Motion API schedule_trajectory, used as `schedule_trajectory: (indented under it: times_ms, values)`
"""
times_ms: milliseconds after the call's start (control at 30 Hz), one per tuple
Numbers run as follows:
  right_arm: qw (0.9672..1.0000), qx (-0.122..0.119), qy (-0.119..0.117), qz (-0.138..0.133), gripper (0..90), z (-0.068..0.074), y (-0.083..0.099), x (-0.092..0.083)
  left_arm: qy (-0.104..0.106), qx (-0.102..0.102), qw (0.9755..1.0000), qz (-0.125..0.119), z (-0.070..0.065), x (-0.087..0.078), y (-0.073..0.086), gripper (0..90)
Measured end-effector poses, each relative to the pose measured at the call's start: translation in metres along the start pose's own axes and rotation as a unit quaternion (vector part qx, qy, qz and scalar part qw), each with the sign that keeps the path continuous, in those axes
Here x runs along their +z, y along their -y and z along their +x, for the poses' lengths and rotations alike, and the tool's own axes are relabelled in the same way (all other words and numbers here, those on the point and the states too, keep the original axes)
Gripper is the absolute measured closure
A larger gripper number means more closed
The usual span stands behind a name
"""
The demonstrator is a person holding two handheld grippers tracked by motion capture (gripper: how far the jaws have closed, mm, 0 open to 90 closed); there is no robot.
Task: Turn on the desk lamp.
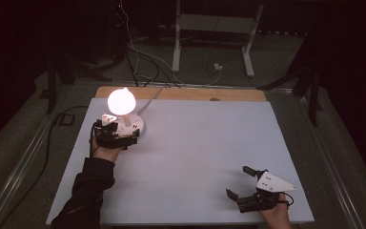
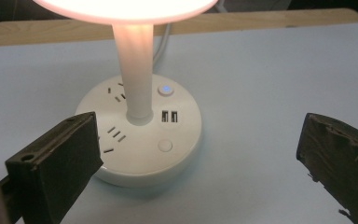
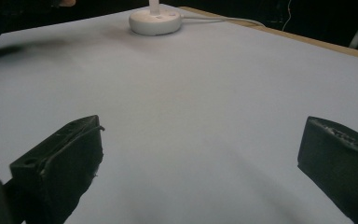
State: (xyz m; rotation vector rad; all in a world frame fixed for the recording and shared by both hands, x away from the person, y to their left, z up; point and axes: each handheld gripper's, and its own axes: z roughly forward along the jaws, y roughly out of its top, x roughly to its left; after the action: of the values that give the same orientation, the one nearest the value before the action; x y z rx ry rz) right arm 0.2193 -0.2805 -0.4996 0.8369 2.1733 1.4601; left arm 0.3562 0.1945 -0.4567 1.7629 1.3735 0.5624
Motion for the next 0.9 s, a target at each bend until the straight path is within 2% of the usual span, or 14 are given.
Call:
schedule_trajectory:
  times_ms: [267, 433, 900]
  values:
    - [1.0000, 0.000, -0.001, -0.002, 0.0, 0.000, -0.001, 0.000, 0.015, 0.001, 0.9999, -0.002, 0.001, -0.019, -0.002, 0.2]
    - [1.0000, 0.000, 0.000, -0.004, 0.0, 0.000, -0.001, -0.001, 0.032, -0.003, 0.9995, -0.001, 0.001, -0.030, 0.001, 0.2]
    - [1.0000, -0.002, -0.003, -0.005, 0.0, 0.002, -0.002, 0.000, 0.037, 0.005, 0.9993, 0.008, 0.001, -0.042, 0.028, 0.3]
